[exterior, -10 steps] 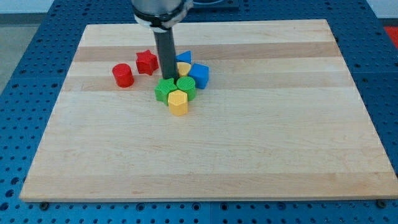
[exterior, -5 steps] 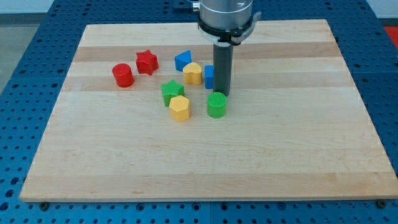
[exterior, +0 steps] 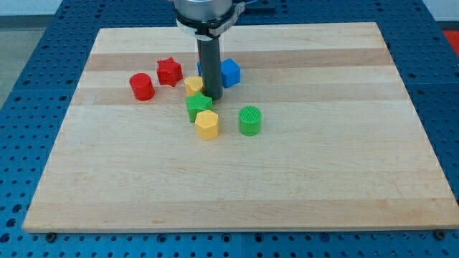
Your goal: Place the heart at the bottom of the red circle
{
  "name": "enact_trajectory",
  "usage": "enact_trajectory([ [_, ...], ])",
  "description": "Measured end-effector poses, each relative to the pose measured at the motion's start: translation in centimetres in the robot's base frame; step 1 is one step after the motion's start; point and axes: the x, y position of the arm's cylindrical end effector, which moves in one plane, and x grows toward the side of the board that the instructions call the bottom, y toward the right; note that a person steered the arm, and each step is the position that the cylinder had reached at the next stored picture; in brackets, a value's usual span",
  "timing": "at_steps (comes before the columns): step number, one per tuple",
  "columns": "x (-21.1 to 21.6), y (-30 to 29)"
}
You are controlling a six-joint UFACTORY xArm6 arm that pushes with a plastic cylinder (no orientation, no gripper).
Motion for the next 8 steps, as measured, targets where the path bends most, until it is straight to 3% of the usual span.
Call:
enact_trajectory([
  [2, -1.2, -5.4],
  [3, -1.1, -3.8],
  [5, -1.2, -6.1],
  [6, 1.4, -5.0],
  [7, 1.3, -5.2],
  [8, -1.3, -5.1],
])
